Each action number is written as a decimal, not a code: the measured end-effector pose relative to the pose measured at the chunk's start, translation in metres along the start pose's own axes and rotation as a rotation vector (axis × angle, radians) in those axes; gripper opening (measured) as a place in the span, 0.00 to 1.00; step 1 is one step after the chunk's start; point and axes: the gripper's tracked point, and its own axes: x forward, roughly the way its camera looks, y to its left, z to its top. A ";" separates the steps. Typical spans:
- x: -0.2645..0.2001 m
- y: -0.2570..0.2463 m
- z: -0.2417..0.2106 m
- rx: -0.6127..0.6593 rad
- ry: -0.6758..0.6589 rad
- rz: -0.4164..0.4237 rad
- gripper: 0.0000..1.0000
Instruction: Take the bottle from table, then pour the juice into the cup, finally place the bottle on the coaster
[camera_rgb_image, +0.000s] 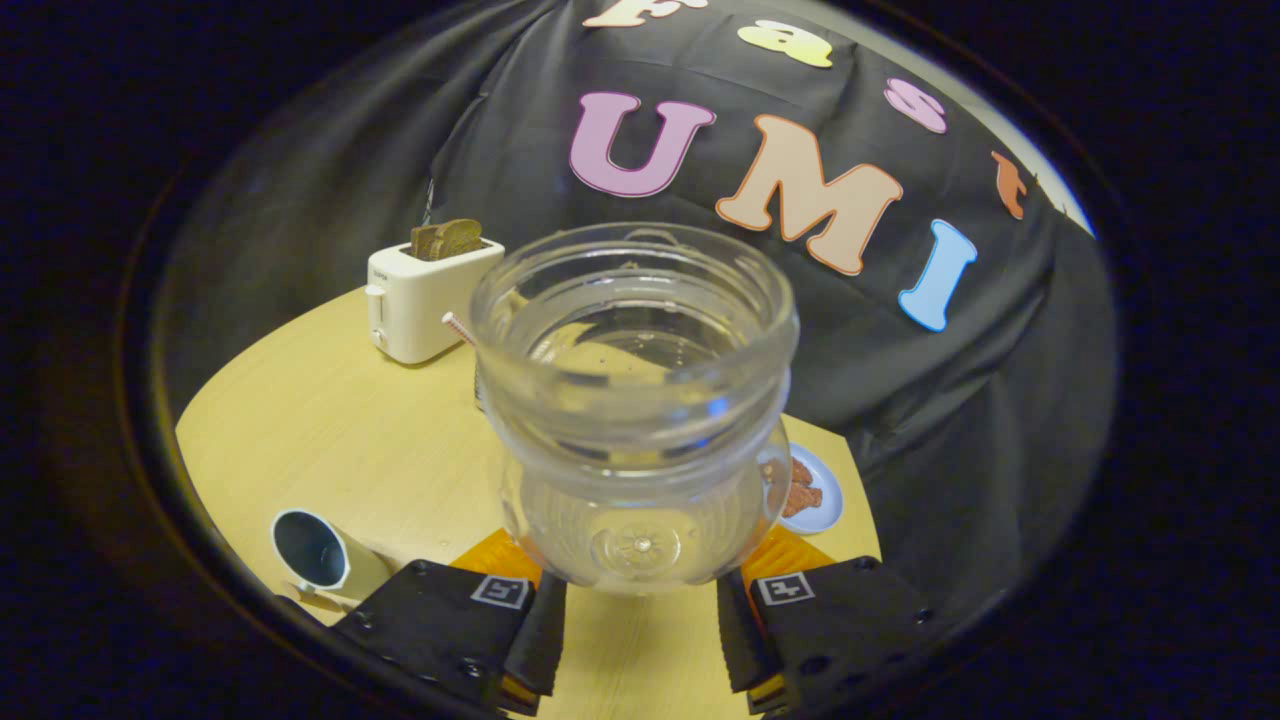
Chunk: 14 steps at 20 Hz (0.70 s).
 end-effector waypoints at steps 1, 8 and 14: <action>0.000 0.004 0.000 0.018 0.003 0.025 0.67; -0.002 0.023 -0.006 0.098 0.031 0.147 0.67; 0.004 0.043 -0.008 0.096 0.062 0.232 0.67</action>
